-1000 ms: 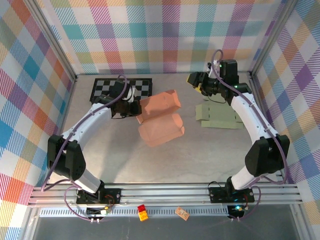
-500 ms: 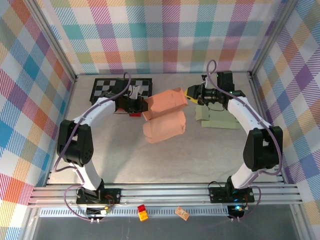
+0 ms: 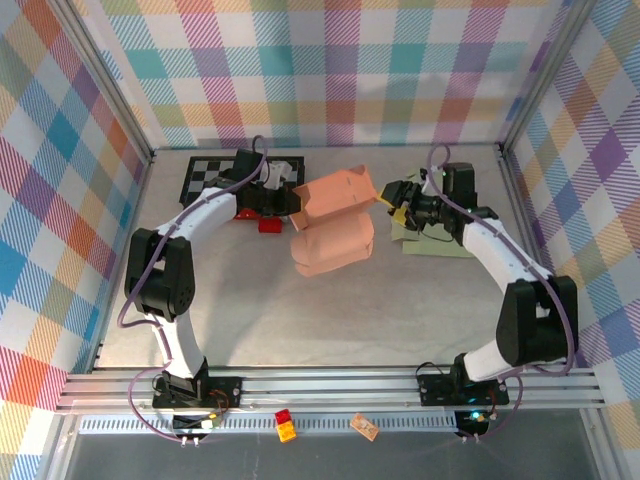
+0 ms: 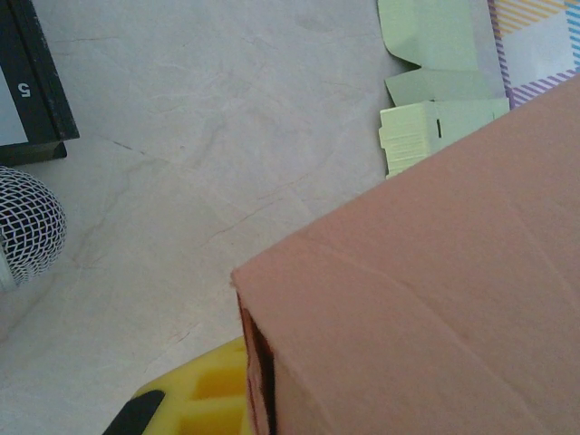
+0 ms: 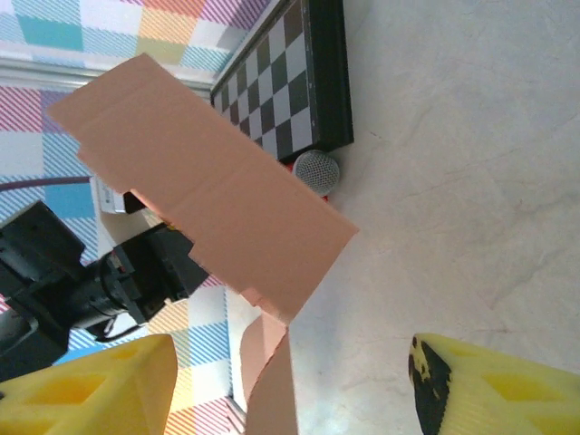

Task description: Fold the paper box

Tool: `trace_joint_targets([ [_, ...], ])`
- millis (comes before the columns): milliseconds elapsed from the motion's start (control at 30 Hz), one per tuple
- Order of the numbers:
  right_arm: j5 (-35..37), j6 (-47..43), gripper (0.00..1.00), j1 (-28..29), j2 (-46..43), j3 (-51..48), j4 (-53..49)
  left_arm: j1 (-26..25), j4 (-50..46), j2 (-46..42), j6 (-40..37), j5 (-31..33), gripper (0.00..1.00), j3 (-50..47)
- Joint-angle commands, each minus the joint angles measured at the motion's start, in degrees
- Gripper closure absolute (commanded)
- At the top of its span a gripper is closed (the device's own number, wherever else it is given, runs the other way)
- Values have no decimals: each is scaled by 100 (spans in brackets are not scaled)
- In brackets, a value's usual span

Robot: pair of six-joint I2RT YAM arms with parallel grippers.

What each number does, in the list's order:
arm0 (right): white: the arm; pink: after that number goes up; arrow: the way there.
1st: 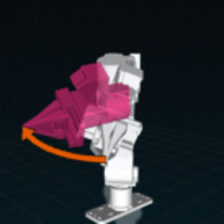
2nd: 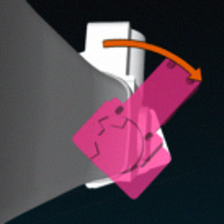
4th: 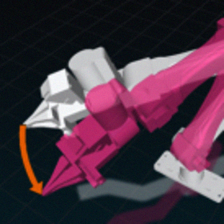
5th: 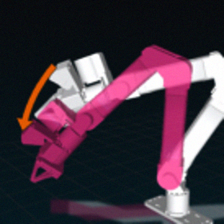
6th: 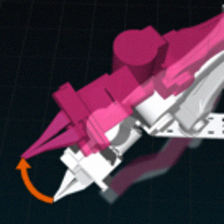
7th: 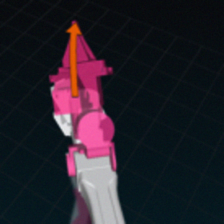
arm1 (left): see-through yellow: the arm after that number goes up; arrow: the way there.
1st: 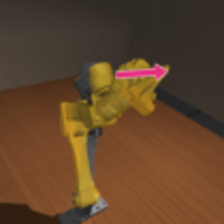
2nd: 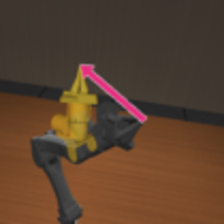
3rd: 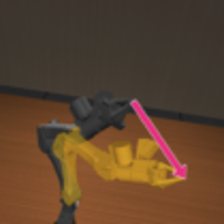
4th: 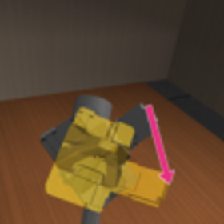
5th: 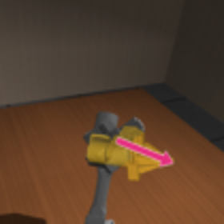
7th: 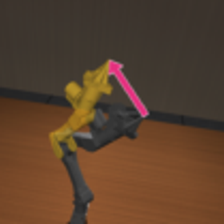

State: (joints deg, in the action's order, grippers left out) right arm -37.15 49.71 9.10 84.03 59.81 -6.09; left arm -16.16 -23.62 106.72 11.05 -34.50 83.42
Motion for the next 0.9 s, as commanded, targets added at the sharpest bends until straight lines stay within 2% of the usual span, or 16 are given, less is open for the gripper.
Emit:
trace_joint_targets([
  [0,455,902,30,305,-212,-43,706,78,59,58,-76,-80,100,160],
  [133,794,1423,29,514,-144,-256,1181,78,58,51,-68,-48,100,187],
  [267,952,1514,28,609,-62,-216,1358,78,41,17,-68,-61,100,160],
  [667,926,1750,28,765,133,-99,1580,67,68,-142,-39,-76,100,8],
  [867,945,2152,27,786,175,-187,2136,18,109,-168,1,-57,100,-27],
])
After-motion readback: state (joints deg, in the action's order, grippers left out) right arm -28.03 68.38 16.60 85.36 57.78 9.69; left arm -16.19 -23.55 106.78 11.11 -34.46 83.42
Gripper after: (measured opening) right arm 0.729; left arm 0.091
